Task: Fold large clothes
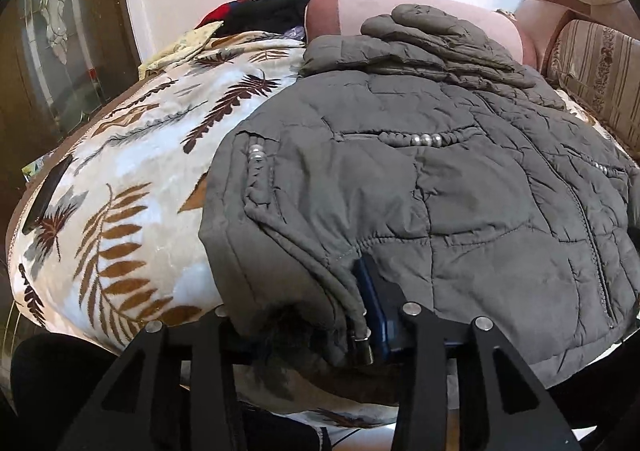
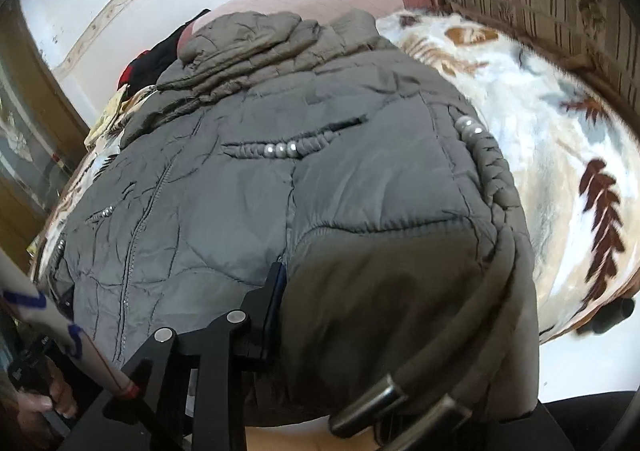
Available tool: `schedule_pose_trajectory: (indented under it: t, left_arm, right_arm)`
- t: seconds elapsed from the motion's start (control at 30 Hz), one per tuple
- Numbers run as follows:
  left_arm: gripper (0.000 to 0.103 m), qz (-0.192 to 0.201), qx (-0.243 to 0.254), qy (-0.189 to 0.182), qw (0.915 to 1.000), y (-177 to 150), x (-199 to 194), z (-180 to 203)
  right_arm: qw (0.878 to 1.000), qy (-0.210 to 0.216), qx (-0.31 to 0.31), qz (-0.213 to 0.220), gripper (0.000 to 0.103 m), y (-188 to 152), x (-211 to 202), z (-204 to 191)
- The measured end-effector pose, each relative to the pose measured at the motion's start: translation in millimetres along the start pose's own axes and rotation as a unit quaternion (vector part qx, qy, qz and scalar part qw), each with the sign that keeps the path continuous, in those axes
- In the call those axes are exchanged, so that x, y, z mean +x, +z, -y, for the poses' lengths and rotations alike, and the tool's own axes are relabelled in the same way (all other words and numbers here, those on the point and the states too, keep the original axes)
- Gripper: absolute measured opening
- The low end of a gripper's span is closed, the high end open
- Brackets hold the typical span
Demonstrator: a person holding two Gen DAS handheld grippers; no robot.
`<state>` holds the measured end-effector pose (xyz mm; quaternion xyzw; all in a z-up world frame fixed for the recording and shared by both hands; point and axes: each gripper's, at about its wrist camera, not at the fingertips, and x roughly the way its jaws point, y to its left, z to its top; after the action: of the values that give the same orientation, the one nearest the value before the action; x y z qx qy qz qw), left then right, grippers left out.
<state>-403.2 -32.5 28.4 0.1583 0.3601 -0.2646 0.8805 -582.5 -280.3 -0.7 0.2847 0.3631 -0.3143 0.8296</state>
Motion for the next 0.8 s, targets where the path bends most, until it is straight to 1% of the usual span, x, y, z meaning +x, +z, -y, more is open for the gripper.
schedule_pose_trajectory:
  t: [0.13, 0.2, 0.27, 0.33, 0.43, 0.47, 0.53, 0.6, 0.63, 0.67, 0.7, 0.73, 0.77, 0.8]
  left_arm:
    - [0.041, 0.006, -0.017, -0.01, 0.9998, 2, -4, -9]
    - [0.047, -0.003, -0.013, -0.004, 0.9999, 0, 1, -7]
    - [0.056, -0.003, -0.01, 0.006, 0.9999, 0, 5, -6]
    - [0.061, -0.005, -0.011, 0.011, 0.9999, 3, 4, -8]
    - [0.061, 0.007, -0.031, 0.012, 0.9994, 9, -2, -18]
    - [0.068, 0.005, -0.034, 0.012, 0.9993, 11, -1, -19]
    - [0.077, -0.014, -0.05, 0.013, 0.9986, 14, 10, -26]
    - [0.077, -0.032, -0.07, -0.008, 0.997, 14, 19, -32]
    - [0.076, -0.032, -0.07, -0.009, 0.997, 14, 20, -31]
    - [0.069, -0.028, -0.066, -0.01, 0.9974, 14, 19, -30]
    - [0.065, -0.021, -0.054, -0.01, 0.9983, 14, 16, -26]
    - [0.056, -0.014, -0.042, -0.006, 0.999, 13, 14, -22]
    - [0.047, -0.007, -0.032, -0.002, 0.9994, 13, 12, -18]
    - [0.044, -0.002, -0.024, 0.003, 0.9997, 12, 9, -15]
  right_arm:
    - [1.0, 0.002, 0.002, 0.003, 0.037, 0, -1, 1]
    - [1.0, -0.002, 0.002, 0.003, 0.038, 0, -1, 0]
    - [1.0, -0.008, -0.001, 0.001, 0.041, 0, 0, -1]
    - [1.0, -0.014, -0.003, 0.0, 0.045, 0, 1, -2]
    - [1.0, -0.011, 0.004, -0.002, 0.049, 0, 0, 1]
    - [1.0, -0.009, 0.009, -0.001, 0.05, -1, -2, 3]
    - [1.0, -0.008, 0.019, 0.001, 0.055, -3, -4, 6]
    - [1.0, -0.004, 0.025, -0.002, 0.055, -4, -3, 7]
    - [1.0, -0.003, 0.026, -0.002, 0.053, -3, -2, 8]
    - [1.0, -0.002, 0.024, 0.0, 0.05, -3, -3, 7]
    - [1.0, -0.003, 0.021, 0.001, 0.045, -3, -3, 5]
    - [1.0, -0.007, 0.014, 0.003, 0.041, -3, -3, 3]
    - [1.0, -0.011, 0.008, 0.005, 0.04, -3, -3, 0]
    - [1.0, -0.013, 0.004, 0.007, 0.037, -3, -4, -1]
